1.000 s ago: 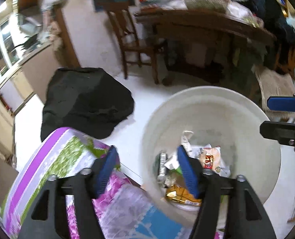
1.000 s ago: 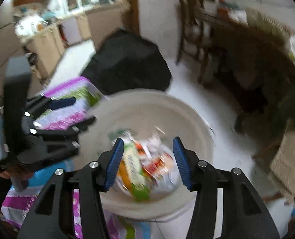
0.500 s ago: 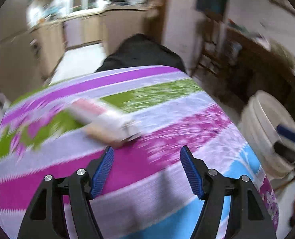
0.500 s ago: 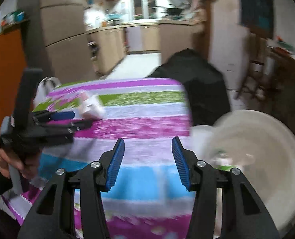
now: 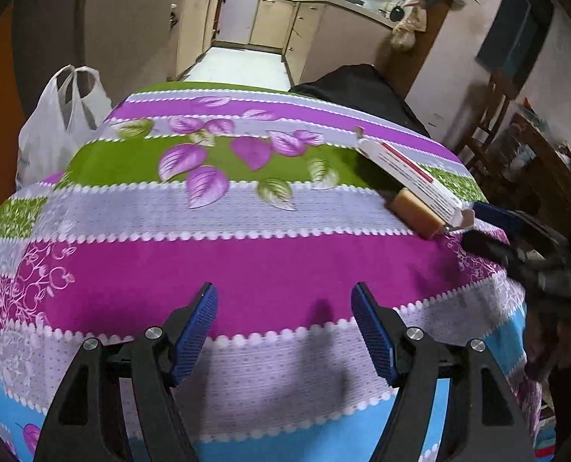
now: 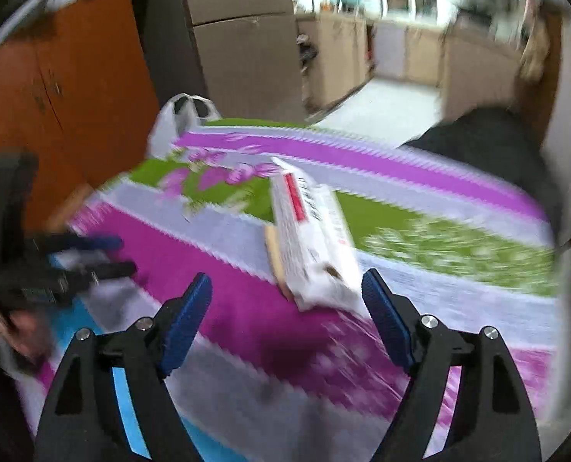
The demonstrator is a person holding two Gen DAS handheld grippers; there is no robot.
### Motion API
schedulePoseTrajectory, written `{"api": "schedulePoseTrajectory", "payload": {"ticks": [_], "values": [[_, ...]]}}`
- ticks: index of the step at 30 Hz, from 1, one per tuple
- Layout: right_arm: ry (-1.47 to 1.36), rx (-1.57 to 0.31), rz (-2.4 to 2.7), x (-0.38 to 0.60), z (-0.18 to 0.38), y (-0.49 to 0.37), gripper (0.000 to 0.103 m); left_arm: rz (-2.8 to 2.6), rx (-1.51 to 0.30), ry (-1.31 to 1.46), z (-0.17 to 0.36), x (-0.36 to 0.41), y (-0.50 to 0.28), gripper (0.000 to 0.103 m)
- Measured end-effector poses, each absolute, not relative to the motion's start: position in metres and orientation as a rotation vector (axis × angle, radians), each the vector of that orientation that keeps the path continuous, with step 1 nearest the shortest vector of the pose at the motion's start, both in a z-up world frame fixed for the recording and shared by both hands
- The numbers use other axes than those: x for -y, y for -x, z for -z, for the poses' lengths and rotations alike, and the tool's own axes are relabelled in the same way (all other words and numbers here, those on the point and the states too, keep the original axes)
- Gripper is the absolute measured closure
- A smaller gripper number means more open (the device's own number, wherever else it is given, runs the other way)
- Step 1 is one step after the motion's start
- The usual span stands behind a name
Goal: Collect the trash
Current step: 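Move both tools back to the table and grasp the white toothpaste box with the right tool, then grasp the orange sponge with the left tool while the right tool holds the toothpaste box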
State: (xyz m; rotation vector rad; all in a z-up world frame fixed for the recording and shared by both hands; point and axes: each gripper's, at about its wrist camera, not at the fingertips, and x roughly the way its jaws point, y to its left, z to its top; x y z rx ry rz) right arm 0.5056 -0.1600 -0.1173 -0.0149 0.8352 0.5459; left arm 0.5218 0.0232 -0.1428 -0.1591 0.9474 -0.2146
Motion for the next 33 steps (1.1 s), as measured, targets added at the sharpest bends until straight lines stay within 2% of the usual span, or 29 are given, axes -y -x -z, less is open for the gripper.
{"api": "schedulePoseTrajectory", "payload": {"ticks": [3,5,7,13,16,20,25,33], "values": [[-0.141,-0.882,-0.559,0.166,0.124,-0.534,0.029,0.192,-0.944,0.170,0.143,-0.027,-0.519,0.028],[-0.222,-0.957,-0.544,0.163,0.136,-0.540,0.060,0.170,-0.947,0.173,0.144,-0.032,-0.519,0.028],[-0.270,-0.974,-0.591,0.156,0.135,-0.522,0.067,0.148,-0.939,0.163,0.146,-0.036,-0.515,0.028],[-0.316,-1.025,-0.707,0.121,0.133,-0.417,0.072,0.090,-0.927,0.123,0.147,-0.057,-0.499,0.026],[-0.475,-0.956,-0.682,0.143,0.128,-0.374,0.072,0.107,-0.922,0.126,0.144,-0.063,-0.485,0.026],[-0.497,-0.851,-0.413,0.188,0.121,-0.330,0.072,0.179,-0.883,0.099,0.131,-0.056,-0.461,0.026],[-0.359,-0.852,-0.136,0.202,0.124,-0.301,0.071,0.234,-0.851,0.132,0.117,-0.034,-0.442,0.022],[-0.272,-0.817,-0.068,0.187,0.125,-0.288,0.066,0.168,-0.840,0.070,0.132,0.016,-0.445,0.022]]}}
